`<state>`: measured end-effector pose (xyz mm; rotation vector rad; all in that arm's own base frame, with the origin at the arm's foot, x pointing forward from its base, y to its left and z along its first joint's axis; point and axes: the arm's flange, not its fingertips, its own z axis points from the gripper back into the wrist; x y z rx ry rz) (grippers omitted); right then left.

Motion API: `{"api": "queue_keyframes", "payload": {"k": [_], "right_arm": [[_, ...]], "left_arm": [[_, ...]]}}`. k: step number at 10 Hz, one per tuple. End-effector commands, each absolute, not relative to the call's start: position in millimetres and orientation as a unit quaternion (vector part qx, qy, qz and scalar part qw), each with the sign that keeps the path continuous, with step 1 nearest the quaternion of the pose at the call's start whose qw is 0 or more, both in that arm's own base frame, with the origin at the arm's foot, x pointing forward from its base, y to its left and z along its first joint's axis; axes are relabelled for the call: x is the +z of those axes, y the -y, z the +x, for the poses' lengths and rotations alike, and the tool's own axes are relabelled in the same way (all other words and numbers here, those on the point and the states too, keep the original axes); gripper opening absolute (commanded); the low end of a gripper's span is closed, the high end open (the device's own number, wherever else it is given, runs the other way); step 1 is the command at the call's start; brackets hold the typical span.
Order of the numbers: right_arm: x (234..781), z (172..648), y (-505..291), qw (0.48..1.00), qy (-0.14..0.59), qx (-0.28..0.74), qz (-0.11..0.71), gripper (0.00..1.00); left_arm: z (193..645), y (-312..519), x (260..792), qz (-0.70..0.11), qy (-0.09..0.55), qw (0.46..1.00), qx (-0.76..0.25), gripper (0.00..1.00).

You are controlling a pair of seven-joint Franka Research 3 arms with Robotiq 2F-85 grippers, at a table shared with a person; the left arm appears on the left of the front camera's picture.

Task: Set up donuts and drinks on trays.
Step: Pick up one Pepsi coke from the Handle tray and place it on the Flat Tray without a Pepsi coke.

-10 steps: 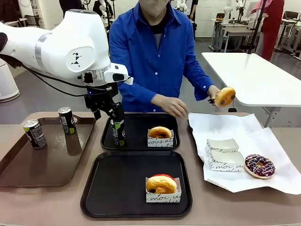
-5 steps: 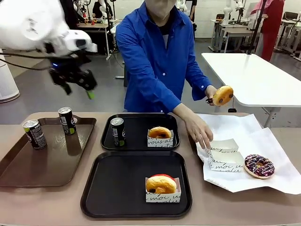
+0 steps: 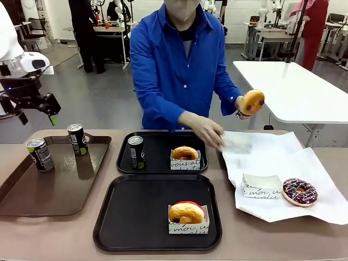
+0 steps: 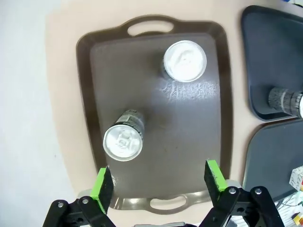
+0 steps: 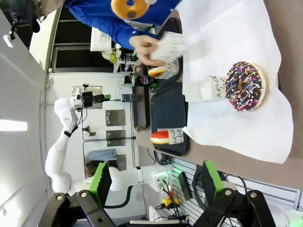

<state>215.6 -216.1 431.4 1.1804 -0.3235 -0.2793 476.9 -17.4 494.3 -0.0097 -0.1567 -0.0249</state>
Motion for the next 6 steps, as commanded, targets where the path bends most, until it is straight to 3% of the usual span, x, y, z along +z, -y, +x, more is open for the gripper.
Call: {"api": "queue_keyframes", "payload": {"k": [1, 5, 6], "right_arm": [[431.2, 214.0, 216.6, 0.805, 0.154, -0.126, 0.559, 1.00], [431.2, 214.0, 216.6, 0.805, 0.154, -0.126, 0.559, 1.00], [431.2, 214.0, 216.6, 0.805, 0.154, -0.126, 0.559, 1.00]], "left_arm": [[466.2, 10.3, 488.9, 0.013, 0.080, 0.997, 0.007, 1.00], [453.9, 13.4, 489.7, 0.023, 0.078, 0.996, -0.024, 1.00], [468.8, -1.5, 483.9, 0.011, 0.068, 0.998, -0.003, 1.00]]}}
